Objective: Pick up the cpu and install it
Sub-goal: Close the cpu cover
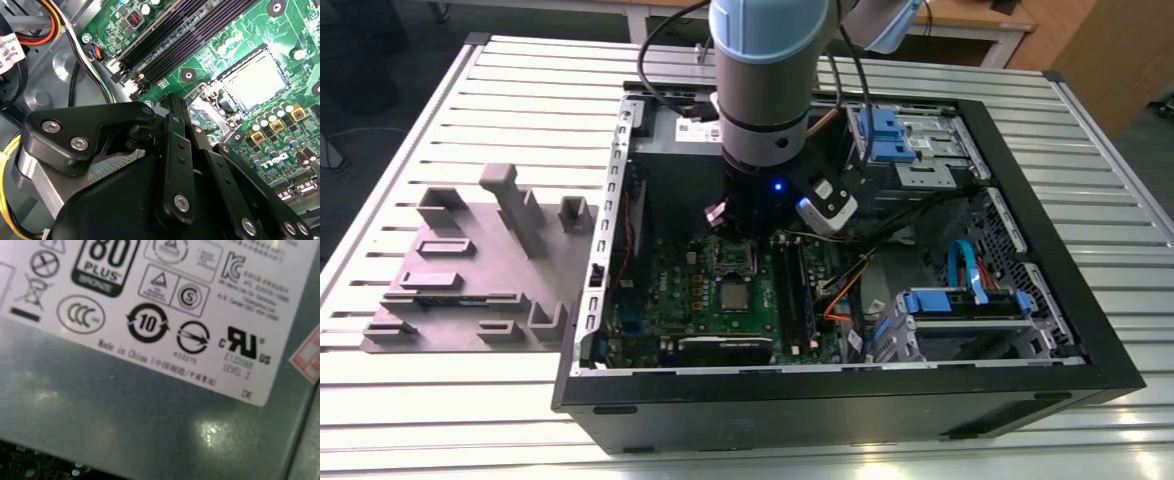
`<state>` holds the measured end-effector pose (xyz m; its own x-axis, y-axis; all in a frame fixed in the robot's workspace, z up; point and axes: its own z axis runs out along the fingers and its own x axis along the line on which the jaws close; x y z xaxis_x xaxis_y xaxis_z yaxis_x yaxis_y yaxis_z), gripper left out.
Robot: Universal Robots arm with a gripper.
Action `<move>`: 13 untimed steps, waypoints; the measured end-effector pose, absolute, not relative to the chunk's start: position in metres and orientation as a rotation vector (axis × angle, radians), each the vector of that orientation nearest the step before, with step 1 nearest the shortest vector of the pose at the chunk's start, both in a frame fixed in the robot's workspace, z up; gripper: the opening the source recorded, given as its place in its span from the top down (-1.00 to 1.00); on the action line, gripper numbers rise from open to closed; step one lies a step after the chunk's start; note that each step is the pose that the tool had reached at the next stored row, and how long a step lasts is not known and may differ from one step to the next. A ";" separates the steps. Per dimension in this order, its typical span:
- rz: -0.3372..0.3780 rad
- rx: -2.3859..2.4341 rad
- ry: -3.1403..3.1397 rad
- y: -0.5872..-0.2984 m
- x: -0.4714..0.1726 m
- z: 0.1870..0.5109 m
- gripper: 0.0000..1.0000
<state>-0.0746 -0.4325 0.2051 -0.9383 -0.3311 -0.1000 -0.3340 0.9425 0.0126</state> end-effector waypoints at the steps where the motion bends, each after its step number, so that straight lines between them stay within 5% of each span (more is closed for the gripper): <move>1: 0.047 -0.515 3.000 -0.432 -0.075 0.205 0.80; 13: 0.047 -0.430 3.012 -0.432 -0.075 0.206 0.80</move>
<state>-0.0746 -0.4325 0.2055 -0.9554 -0.2773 -0.1016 -0.2803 0.9598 0.0164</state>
